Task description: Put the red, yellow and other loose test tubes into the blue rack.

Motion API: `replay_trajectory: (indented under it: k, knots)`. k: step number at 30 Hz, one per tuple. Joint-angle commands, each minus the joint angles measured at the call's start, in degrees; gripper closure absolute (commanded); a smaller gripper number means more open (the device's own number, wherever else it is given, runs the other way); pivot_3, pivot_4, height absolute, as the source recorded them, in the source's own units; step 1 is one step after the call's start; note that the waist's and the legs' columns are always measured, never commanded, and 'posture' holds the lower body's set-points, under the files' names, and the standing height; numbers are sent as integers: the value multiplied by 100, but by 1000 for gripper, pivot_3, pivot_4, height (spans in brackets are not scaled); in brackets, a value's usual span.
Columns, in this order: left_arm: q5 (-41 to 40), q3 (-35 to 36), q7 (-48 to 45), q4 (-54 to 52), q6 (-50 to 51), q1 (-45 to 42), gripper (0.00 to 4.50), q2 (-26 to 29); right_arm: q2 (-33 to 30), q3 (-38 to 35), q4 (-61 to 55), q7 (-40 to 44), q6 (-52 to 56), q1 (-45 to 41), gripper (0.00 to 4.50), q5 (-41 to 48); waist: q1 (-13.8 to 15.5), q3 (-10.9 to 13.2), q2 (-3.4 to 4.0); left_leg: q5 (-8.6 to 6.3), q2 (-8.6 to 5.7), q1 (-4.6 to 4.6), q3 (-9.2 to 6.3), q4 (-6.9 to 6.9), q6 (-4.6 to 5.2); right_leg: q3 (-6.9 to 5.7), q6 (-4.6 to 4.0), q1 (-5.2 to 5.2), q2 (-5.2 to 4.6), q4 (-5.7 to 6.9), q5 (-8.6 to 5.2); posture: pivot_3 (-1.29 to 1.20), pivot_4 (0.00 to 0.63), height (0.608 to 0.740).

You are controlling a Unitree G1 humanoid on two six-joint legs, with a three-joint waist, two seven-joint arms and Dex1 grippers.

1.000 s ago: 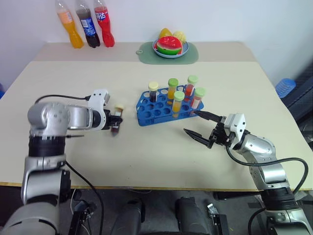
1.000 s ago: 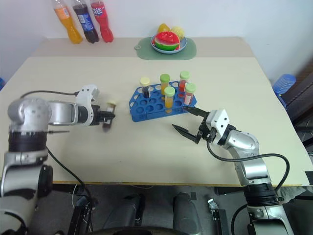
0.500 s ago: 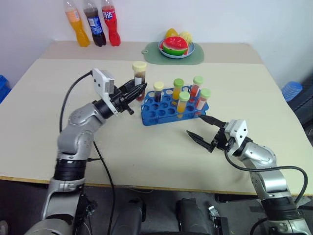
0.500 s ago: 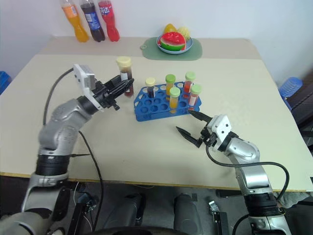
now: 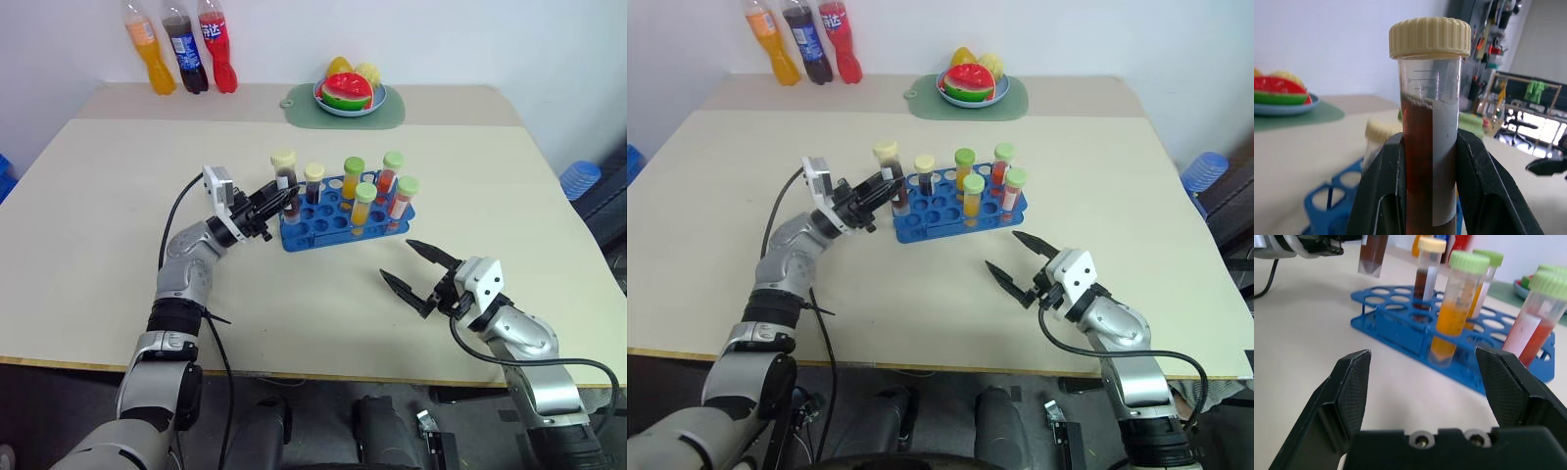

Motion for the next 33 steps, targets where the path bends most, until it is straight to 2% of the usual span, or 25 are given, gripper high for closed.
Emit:
replay_trajectory:
  k: [1, 15, 22, 28, 33]
  knots:
    - [58, 56, -230, 287, -212, -278, 3704, -111, -36, -208, -346, -81, -112, 162, 746, 19, 0, 0, 0, 0, 0, 0, 0, 1, 0, 0, 0, 1, 0, 0, 0, 0, 150, 740]
    - [954, -186, -612, 1723, -1336, -1025, 3704, -469, 44, -269, -650, -331, -54, 477, 746, -62, -3, 0, -2, -2, 0, 5, -1, 1, 3, -1, 2, 7, 4, 2, -1, 0, 150, 740]
    - [1382, -347, -603, 2061, -1813, -1065, 3704, -567, 27, -311, -741, -371, -30, 566, 746, -42, -6, -1, -2, -2, 1, 11, -1, 0, 3, -1, 2, 11, 4, 3, -1, 0, 150, 740]
    - [1568, -295, -146, 2210, -1910, -1187, 3704, -550, -13, -347, -741, -363, -19, 595, 746, -29, -8, -1, -3, -3, 0, 23, -3, 1, 6, -1, 4, 26, 4, 1, -2, 0, 150, 740]
    - [1637, -287, -121, 2189, -1870, -1108, 3704, -532, -23, -341, -708, -350, -19, 567, 746, -28, -24, -1, -3, -3, 1, 26, -2, 0, 6, -1, 4, 25, 5, 4, -2, 0, 150, 740]
